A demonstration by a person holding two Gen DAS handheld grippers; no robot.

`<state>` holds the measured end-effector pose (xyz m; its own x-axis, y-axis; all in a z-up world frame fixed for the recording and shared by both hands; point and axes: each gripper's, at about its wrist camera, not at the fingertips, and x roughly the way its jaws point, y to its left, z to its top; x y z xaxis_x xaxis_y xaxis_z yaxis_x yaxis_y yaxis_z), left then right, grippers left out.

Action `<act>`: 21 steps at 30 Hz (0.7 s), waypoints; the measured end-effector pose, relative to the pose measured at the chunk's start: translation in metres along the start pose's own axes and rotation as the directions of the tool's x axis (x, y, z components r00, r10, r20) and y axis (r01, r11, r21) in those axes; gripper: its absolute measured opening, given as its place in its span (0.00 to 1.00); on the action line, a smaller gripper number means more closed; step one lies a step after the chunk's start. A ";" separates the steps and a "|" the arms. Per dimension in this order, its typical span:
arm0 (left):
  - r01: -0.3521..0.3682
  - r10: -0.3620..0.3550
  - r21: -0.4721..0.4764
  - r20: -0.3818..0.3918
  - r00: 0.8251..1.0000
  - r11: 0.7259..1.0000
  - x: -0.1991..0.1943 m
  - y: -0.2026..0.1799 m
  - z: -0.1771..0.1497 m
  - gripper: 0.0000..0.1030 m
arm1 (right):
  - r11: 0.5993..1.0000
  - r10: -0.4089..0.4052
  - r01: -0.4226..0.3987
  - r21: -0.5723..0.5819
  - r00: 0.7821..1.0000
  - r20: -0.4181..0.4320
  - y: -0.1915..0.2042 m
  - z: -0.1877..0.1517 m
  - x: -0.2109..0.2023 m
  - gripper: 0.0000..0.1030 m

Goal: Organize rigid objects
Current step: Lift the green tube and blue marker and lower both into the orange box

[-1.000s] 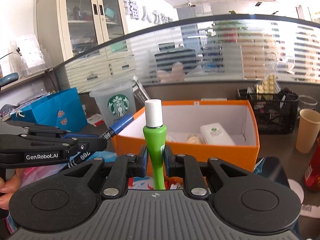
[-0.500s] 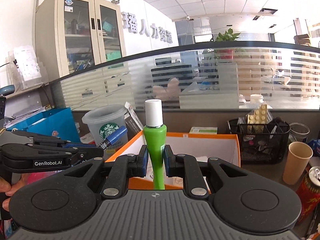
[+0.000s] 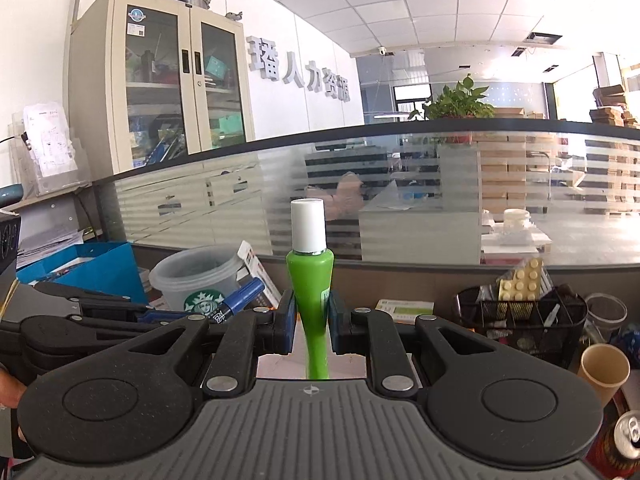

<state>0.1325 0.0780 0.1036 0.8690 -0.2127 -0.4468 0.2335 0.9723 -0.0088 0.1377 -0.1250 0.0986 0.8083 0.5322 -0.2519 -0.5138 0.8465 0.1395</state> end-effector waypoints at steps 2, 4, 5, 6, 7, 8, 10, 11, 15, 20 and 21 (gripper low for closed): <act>-0.010 0.010 -0.004 -0.007 1.000 1.000 0.009 0.003 0.005 0.10 | 1.000 -0.001 0.001 -0.002 1.000 0.001 -0.005 0.005 0.006 0.15; -0.015 0.015 -0.004 -0.020 1.000 1.000 0.020 0.005 0.007 0.10 | 1.000 -0.006 0.006 -0.003 1.000 -0.001 -0.011 0.009 0.014 0.15; -0.017 0.017 -0.006 -0.028 0.999 1.000 0.026 0.006 0.008 0.10 | 1.000 -0.010 0.010 -0.004 1.000 -0.006 -0.013 0.009 0.017 0.15; -0.018 0.018 -0.008 -0.036 0.999 1.000 0.031 0.007 0.007 0.10 | 1.000 -0.012 0.012 -0.005 1.000 -0.011 -0.016 0.009 0.021 0.15; -0.019 0.019 -0.011 -0.045 0.999 1.000 0.037 0.007 0.006 0.10 | 1.000 -0.013 0.013 -0.004 1.000 -0.017 -0.019 0.008 0.025 0.15; -0.020 0.019 -0.013 -0.054 0.998 1.000 0.043 0.009 0.004 0.10 | 1.000 -0.013 0.013 -0.001 1.000 -0.023 -0.021 0.006 0.029 0.15; -0.020 0.018 -0.018 -0.075 0.997 1.000 0.054 0.010 0.000 0.10 | 1.000 -0.012 0.012 0.006 0.999 -0.035 -0.026 0.002 0.036 0.15; -0.019 0.017 -0.021 -0.085 0.996 1.000 0.059 0.011 -0.003 0.10 | 1.000 -0.010 0.010 0.011 0.999 -0.042 -0.028 -0.001 0.040 0.15; -0.015 0.010 -0.034 -0.127 0.992 0.999 0.079 0.014 -0.014 0.10 | 0.999 -0.004 0.007 0.032 0.997 -0.079 -0.035 -0.014 0.056 0.15; -0.013 0.006 -0.043 -0.168 0.986 0.999 0.097 0.017 -0.025 0.10 | 0.998 0.002 0.006 0.058 0.992 -0.129 -0.044 -0.029 0.072 0.15; -0.012 0.004 -0.041 -0.175 0.985 0.999 0.100 0.018 -0.027 0.10 | 0.998 0.008 0.002 0.066 0.989 -0.146 -0.046 -0.031 0.076 0.15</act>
<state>0.2120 0.0763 0.0345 0.7803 -0.1882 -0.5964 0.2051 0.9779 -0.0402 0.2136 -0.1244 0.0430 0.7534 0.5306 -0.3883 -0.4922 0.8467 0.2022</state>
